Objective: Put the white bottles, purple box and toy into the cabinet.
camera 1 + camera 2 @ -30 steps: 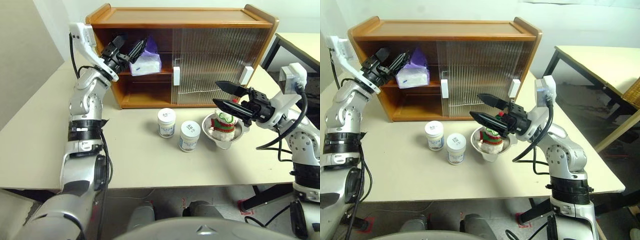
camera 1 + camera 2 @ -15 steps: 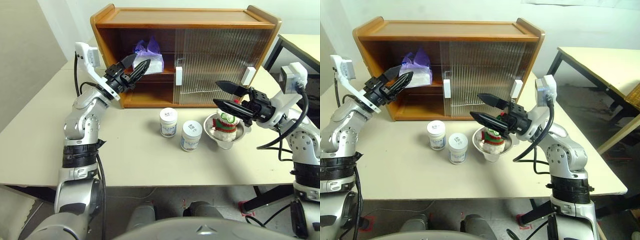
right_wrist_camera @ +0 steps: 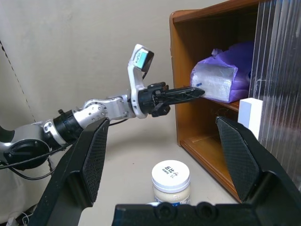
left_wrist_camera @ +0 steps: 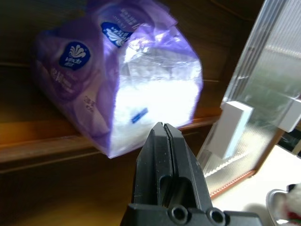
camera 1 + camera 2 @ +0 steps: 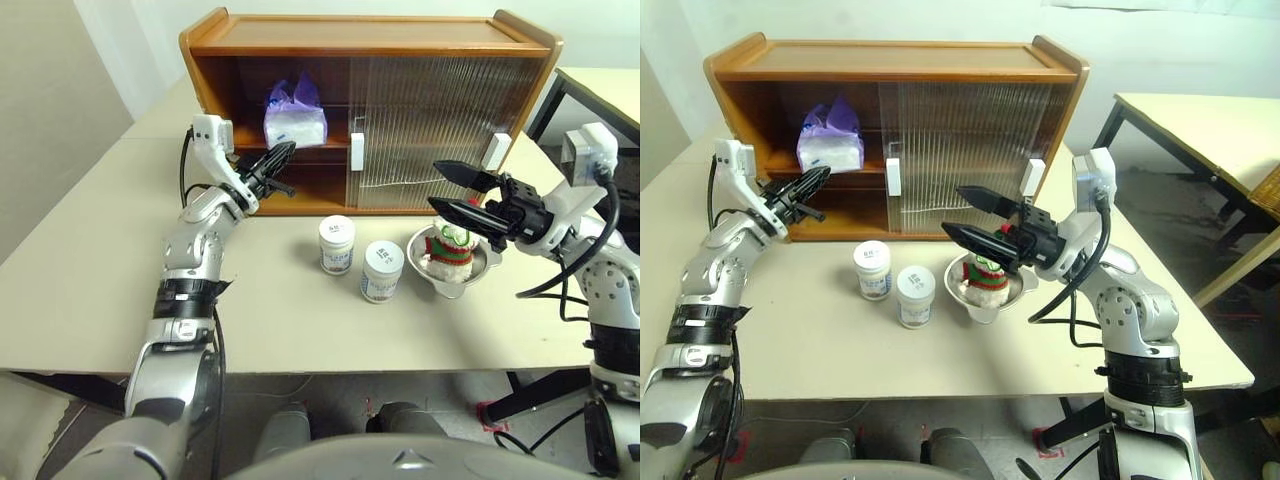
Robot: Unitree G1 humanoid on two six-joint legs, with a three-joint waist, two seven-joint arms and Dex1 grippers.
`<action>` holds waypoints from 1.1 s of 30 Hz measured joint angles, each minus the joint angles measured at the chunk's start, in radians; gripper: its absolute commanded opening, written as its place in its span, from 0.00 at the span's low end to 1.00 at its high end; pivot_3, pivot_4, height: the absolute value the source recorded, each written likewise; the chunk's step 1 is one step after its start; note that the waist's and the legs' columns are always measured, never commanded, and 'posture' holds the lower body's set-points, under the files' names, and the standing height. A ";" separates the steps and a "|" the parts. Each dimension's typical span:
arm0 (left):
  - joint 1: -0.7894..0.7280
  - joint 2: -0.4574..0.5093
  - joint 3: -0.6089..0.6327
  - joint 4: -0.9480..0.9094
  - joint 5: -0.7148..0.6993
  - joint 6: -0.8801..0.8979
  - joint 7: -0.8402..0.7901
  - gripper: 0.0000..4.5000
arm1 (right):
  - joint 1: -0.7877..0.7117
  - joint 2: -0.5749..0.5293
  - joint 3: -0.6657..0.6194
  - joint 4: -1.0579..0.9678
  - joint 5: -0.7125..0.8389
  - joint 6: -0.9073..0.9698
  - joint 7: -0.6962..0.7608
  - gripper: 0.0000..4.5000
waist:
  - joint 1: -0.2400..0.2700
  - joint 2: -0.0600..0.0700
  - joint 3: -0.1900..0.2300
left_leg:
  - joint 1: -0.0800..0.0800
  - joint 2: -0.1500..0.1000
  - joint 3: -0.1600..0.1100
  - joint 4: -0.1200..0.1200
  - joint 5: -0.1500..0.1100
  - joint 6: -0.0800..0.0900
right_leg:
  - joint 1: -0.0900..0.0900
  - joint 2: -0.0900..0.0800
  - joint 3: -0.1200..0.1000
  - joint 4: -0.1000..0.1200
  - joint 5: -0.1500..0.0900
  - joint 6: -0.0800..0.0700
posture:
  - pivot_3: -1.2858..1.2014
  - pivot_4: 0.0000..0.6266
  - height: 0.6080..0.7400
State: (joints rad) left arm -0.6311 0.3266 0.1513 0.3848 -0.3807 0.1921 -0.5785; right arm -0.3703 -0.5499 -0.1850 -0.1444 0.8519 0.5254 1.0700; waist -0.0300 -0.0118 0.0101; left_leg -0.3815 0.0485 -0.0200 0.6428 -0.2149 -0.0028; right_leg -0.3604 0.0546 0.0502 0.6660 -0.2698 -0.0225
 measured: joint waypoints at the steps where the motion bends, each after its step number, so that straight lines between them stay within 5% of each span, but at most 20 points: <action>1: -0.011 -0.002 0.001 0.024 0.007 -0.021 0.010 0.01 | 0.000 -0.001 0.000 0.000 0.002 0.001 0.000 1.00 | 0.000 0.000 0.000 | 0.000 0.000 0.000 0.000 0.000 0.000 | 0.000 0.000 0.000 0.000 0.000 0.000 | 0.48 0.00 1.00; 24: -0.098 -0.043 0.030 0.235 0.069 -0.232 0.137 0.01 | 0.000 -0.003 0.000 -0.001 0.003 0.002 -0.003 1.00 | -0.003 0.000 0.000 | 0.000 -0.003 0.000 0.000 0.000 0.001 | 0.000 0.000 0.000 0.000 0.000 0.004 | 0.48 0.00 1.00; 31: -0.063 -0.067 0.028 0.116 -0.006 -0.189 0.011 0.01 | 0.000 -0.003 0.000 -0.001 0.003 0.002 -0.003 1.00 | -0.003 0.000 0.000 | -0.001 -0.004 0.000 0.000 -0.001 0.002 | 0.000 0.000 0.000 -0.001 0.000 0.004 | 0.48 0.00 1.00; 33: -0.019 -0.058 0.028 0.022 -0.051 -0.149 -0.042 0.10 | -0.002 -0.002 0.001 -0.002 0.004 0.002 -0.003 1.00 | -0.004 0.000 0.000 | -0.001 -0.004 0.000 0.000 -0.001 0.002 | 0.000 0.000 0.001 -0.001 -0.001 0.004 | 0.48 0.00 1.00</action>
State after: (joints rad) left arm -0.6496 0.2687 0.1793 0.4064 -0.4313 0.0430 -0.6200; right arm -0.3725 -0.5515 -0.1838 -0.1464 0.8556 0.5279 1.0673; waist -0.0342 -0.0117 0.0101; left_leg -0.3828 0.0440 -0.0198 0.6425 -0.2159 -0.0007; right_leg -0.3606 0.0543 0.0507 0.6648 -0.2705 -0.0183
